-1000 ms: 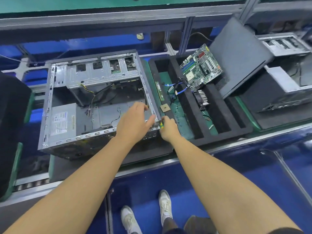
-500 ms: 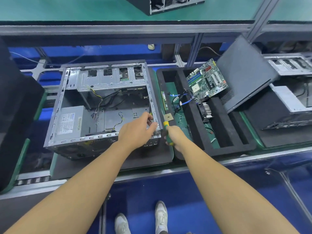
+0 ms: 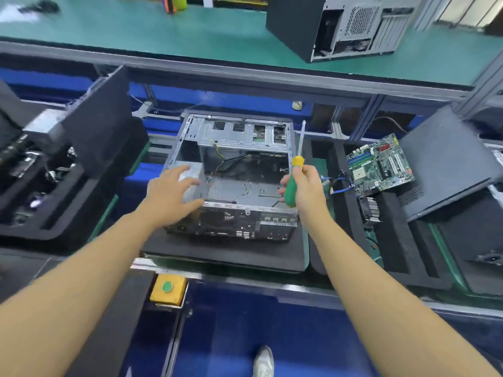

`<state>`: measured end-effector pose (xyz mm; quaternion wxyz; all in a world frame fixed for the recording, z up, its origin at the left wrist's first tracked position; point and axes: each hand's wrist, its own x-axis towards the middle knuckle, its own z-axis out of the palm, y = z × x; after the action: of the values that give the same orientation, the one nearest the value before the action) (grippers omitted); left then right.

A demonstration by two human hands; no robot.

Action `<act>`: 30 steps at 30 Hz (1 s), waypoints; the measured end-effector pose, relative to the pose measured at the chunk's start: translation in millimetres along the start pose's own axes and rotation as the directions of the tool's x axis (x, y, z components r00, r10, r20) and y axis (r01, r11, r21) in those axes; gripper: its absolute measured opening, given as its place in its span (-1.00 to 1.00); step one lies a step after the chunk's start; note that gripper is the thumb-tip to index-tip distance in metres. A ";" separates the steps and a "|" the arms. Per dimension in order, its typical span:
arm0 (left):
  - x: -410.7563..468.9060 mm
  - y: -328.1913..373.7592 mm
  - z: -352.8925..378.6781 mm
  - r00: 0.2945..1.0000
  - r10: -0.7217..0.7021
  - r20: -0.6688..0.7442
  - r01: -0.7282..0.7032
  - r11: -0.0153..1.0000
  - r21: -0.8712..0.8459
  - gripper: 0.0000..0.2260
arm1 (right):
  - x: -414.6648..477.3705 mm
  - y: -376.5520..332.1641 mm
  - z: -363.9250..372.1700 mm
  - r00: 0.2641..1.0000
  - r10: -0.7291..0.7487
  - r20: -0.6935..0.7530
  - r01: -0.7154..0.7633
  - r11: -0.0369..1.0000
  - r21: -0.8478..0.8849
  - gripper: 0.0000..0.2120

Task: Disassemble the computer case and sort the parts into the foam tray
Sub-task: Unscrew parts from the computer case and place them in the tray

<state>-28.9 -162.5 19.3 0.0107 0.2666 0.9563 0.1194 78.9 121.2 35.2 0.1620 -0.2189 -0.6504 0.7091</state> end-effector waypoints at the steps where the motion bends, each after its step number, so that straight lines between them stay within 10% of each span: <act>1: -3.3 -14.8 -1.4 0.998 -0.029 0.051 0.028 0.999 0.022 -0.53 | -7.5 -2.1 10.4 0.999 0.023 0.034 -0.024 0.999 0.025 -0.91; 7: -9.2 -72.4 5.1 0.968 0.060 0.242 -0.037 0.994 -0.100 -0.30 | -62.4 11.0 67.6 0.986 0.115 0.122 -0.129 0.985 0.113 -0.94; 19: -17.6 -69.3 25.0 0.986 0.032 0.166 -0.008 0.990 -0.140 -0.36 | -129.9 68.6 135.3 0.950 0.279 0.138 -0.304 0.927 0.218 -0.75; 26: -20.3 -50.4 20.7 0.986 0.043 0.163 -0.085 0.961 0.263 -0.35 | -175.4 97.0 158.6 0.932 0.341 0.123 -0.341 0.940 -0.017 -0.87; 30: -12.9 -39.1 25.3 0.936 0.326 0.131 -0.350 0.840 0.414 -0.20 | -184.7 104.2 167.8 0.926 0.362 0.110 -0.349 0.929 -0.122 -0.81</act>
<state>-35.5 -195.9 -15.0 -0.0430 0.4299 0.8960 -0.1024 154.4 -127.3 -40.2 -0.0233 -0.2943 -0.6439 0.7059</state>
